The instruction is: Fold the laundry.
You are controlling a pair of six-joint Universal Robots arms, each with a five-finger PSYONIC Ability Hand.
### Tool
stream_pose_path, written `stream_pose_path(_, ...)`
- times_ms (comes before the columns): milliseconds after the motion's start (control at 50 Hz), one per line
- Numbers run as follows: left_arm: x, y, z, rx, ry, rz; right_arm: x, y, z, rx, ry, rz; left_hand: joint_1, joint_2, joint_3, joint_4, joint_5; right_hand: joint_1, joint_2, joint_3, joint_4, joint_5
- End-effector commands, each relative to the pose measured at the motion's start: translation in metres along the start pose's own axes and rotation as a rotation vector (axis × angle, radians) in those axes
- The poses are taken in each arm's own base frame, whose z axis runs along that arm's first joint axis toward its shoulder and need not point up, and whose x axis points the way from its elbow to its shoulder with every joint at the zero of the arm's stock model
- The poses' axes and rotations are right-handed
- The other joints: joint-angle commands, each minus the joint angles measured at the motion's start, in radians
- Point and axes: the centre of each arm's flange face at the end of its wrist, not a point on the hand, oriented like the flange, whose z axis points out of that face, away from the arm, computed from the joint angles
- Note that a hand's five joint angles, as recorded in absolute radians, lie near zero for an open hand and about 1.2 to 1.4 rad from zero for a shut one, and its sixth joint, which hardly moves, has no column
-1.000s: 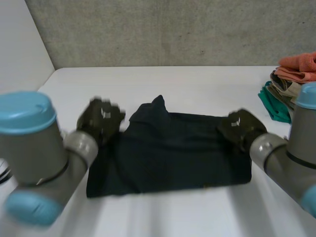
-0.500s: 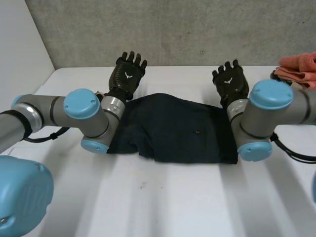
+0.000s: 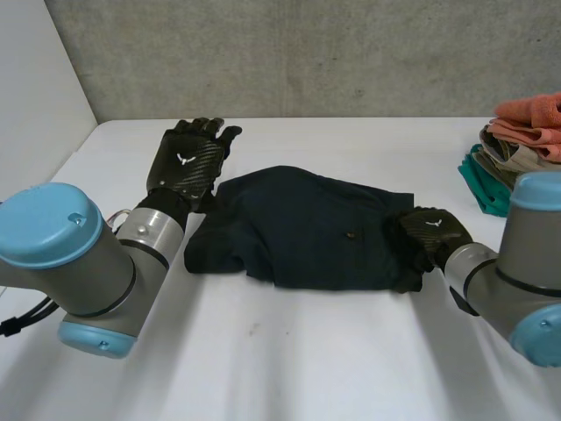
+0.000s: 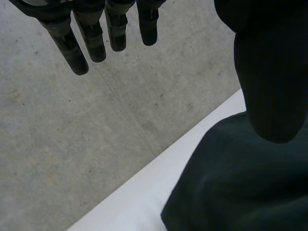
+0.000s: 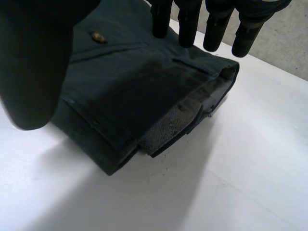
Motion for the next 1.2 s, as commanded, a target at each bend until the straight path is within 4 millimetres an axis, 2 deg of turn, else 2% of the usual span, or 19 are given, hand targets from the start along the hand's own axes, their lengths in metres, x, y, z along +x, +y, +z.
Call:
stream_pose_path(20,0.001,0.004,0.001,-0.009,0.003,-0.014,-0.001,0.012,0.028,0.041,0.015,-0.028,0.055,0.041,0.035,0.045,0.027,0.934,0.939,0.933,0.934,0.927)
stream_pose_path(40,0.001,0.004,0.001,-0.009,0.003,-0.014,0.003,0.011,0.03,0.055,0.031,-0.027,0.055,0.041,0.035,0.045,0.027,1.158,1.163,1.157,1.158,1.151)
stream_pose_path(180,0.001,0.005,0.0,-0.012,0.004,-0.014,0.009,0.002,0.024,0.085,0.064,-0.036,0.043,0.029,0.024,0.033,0.015,1.161,1.165,1.159,1.161,1.153)
stream_pose_path(260,0.0,0.004,-0.001,-0.014,0.0,-0.014,0.046,-0.01,0.007,0.09,0.165,-0.114,0.041,0.026,0.021,0.03,0.012,1.161,1.165,1.159,1.161,1.153)
stream_pose_path(320,-0.002,0.002,-0.005,-0.014,-0.005,-0.013,0.066,-0.008,-0.005,0.027,0.221,-0.302,0.032,0.017,0.012,0.022,0.004,1.161,1.165,1.159,1.161,1.153)
stream_pose_path(440,-0.006,-0.001,-0.012,-0.013,-0.013,-0.015,0.065,-0.021,-0.005,0.044,0.244,-0.656,0.032,0.017,0.012,0.022,0.003,1.161,1.165,1.159,1.161,1.153)
stream_pose_path(480,-0.007,-0.001,-0.012,-0.016,-0.017,-0.015,0.041,-0.037,-0.003,0.144,0.215,-0.723,0.032,0.017,0.012,0.022,0.003,1.161,1.165,1.159,1.161,1.153)
stream_pose_path(500,-0.008,-0.002,-0.013,-0.015,-0.022,-0.015,0.012,-0.051,-0.003,0.245,0.171,-0.768,0.032,0.017,0.012,0.022,0.003,1.161,1.165,1.159,1.161,1.153)
stream_pose_path(600,-0.01,-0.006,-0.016,-0.006,-0.029,-0.014,-0.061,-0.071,-0.01,0.527,0.004,-0.857,0.032,0.017,0.012,0.022,0.003,1.161,1.165,1.159,1.161,1.153)
stream_pose_path(620,-0.011,-0.007,-0.016,-0.007,-0.032,-0.014,-0.07,-0.07,-0.011,0.562,-0.029,-0.866,0.032,0.017,0.012,0.022,0.003,1.161,1.165,1.159,1.161,1.153)
stream_pose_path(640,-0.012,-0.008,-0.016,-0.002,-0.036,-0.013,-0.096,-0.06,-0.011,0.618,-0.125,-0.893,0.032,0.017,0.012,0.022,0.003,1.161,1.165,1.159,1.161,1.153)
stream_pose_path(720,-0.015,-0.013,-0.016,0.009,-0.06,-0.011,-0.138,-0.028,-0.012,0.662,-0.325,-0.96,0.023,0.008,0.003,0.013,-0.005,1.161,1.165,1.159,1.161,1.153)
stream_pose_path(800,-0.02,-0.019,-0.014,0.027,-0.077,-0.009,-0.159,-0.011,-0.015,0.647,-0.431,-1.021,0.023,0.008,0.003,0.013,-0.005,1.161,1.165,1.159,1.161,1.153)
stream_pose_path(860,-0.024,-0.021,-0.011,0.038,-0.09,-0.008,-0.159,-0.016,-0.017,0.638,-0.436,-1.03,0.023,0.008,0.003,0.013,-0.005,1.153,1.157,1.151,1.153,1.146)
stream_pose_path(900,-0.028,-0.026,-0.006,0.054,-0.102,-0.006,-0.16,-0.016,-0.019,0.624,-0.457,-1.008,0.023,0.008,0.003,0.013,-0.005,0.296,0.301,0.295,0.296,0.289)
stream_pose_path(940,-0.031,-0.03,-0.002,0.069,-0.115,-0.006,-0.159,-0.015,-0.021,0.608,-0.469,-0.977,0.023,0.008,0.003,0.013,-0.005,-0.061,-0.057,-0.063,-0.061,-0.068)
stream_pose_path(1020,-0.039,-0.042,0.01,0.105,-0.169,-0.023,-0.146,-0.047,-0.041,0.62,-0.462,-0.765,0.023,0.008,0.003,0.013,-0.005,-0.061,-0.057,-0.063,-0.061,-0.068)
stream_pose_path(1080,-0.037,-0.044,0.02,0.11,-0.18,-0.047,-0.132,-0.069,-0.056,0.598,-0.479,-0.489,0.026,0.011,0.006,0.016,-0.002,-0.061,-0.057,-0.063,-0.061,-0.068)
stream_pose_path(1200,-0.006,-0.055,0.034,0.108,-0.081,-0.12,-0.061,-0.096,-0.049,0.525,-0.273,-0.046,0.035,0.02,0.015,0.025,0.006,-0.061,-0.057,-0.063,-0.061,-0.068)
